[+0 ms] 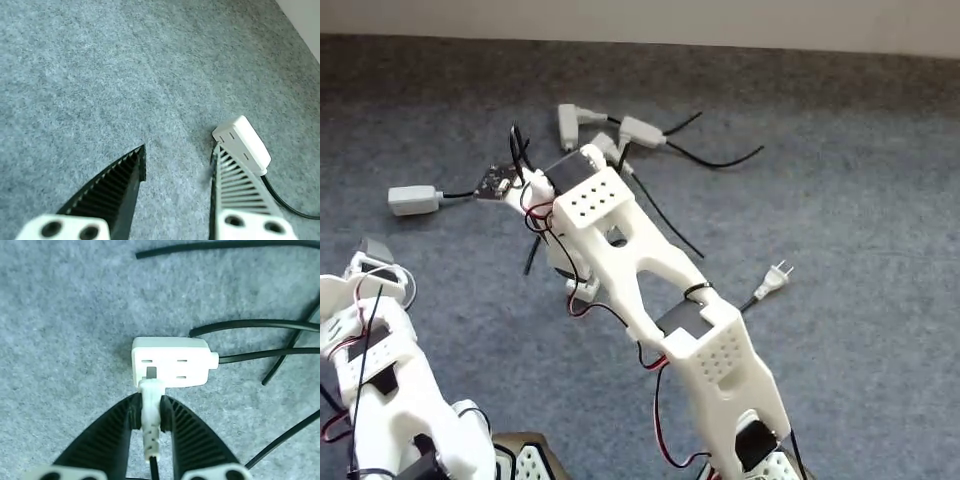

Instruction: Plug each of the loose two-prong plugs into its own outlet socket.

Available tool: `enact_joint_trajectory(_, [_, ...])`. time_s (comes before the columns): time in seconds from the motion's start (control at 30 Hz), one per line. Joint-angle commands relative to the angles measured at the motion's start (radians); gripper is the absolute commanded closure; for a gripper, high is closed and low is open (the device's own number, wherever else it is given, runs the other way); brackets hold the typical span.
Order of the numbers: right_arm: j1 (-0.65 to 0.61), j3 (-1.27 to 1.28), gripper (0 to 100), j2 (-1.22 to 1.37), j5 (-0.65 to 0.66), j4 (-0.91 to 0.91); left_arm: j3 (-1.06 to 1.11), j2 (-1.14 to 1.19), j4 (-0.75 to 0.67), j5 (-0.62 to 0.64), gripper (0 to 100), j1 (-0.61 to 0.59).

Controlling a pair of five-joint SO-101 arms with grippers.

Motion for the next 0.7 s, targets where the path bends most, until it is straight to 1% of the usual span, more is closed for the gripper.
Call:
enact_joint_trajectory(0.0, [-0.016, -0.041, 98.7, -0.065, 0.012, 0.019, -0.005, -0.008, -0.009, -0.003, 78, 0.013])
enact_joint_trajectory(0.2, [-0.016, -0.050, 98.7, 0.021, 0.012, 0.019, -0.005, -0.008, -0.009, -0.003, 78, 0.012])
enact_joint_trajectory(0.27, [-0.016, -0.051, 98.7, 0.036, 0.037, 0.019, -0.005, -0.008, -0.009, -0.003, 78, 0.012])
enact_joint_trajectory(0.67, [-0.012, -0.042, 98.7, 0.048, 0.054, 0.019, -0.005, -0.008, -0.009, -0.003, 78, 0.012])
